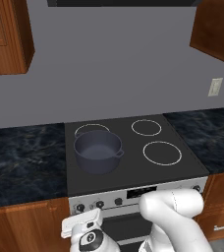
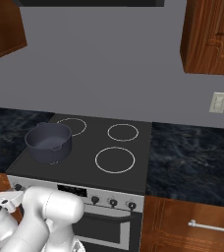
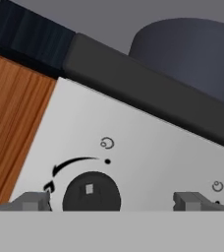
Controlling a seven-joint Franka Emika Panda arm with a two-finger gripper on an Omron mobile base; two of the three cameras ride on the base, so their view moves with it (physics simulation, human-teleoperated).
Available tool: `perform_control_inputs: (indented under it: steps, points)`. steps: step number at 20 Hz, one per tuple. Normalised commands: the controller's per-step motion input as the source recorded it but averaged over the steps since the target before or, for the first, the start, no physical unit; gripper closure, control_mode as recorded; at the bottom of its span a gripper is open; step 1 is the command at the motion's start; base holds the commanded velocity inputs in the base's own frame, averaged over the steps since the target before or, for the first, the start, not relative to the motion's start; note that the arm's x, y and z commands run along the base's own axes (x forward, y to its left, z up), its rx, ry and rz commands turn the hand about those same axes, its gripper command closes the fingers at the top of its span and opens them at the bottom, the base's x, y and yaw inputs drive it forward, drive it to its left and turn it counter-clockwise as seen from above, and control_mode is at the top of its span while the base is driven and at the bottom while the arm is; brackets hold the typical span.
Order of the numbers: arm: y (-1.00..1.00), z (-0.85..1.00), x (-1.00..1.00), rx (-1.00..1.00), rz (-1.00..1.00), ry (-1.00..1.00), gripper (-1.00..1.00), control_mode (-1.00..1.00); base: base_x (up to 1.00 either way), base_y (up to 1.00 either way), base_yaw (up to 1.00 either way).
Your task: Turn off the front left burner of the stove.
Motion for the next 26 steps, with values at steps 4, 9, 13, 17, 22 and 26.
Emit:
perform_control_inputs:
  steps: [4,9,13,17,22,26]
  points:
    - [0.04,-0.03,0.05,0.00,-0.01,0.00,-1.00,-1.00,0.00,0.00,0.00]
    - [0.04,-0.02,0.09,0.00,-0.01,0.00,-1.00,-1.00,0.00,0.00,0.00]
    - [0.08,0.00,0.03,0.00,0.00,0.00,-1.00,-1.00,0.00,0.00,0.00]
    - [0.19,-0.03,0.00,0.00,0.00,0.00,-1.00,-1.00,0.00,0.00,0.00]
    - [0.14,-0.02,0.00,0.00,0.00,0.00,-1.00,-1.00,0.00,0.00,0.00]
    - [0.03,0.00,0.00,0.00,0.00,0.00,1.00,-1.00,0.00,0.00,0.00]
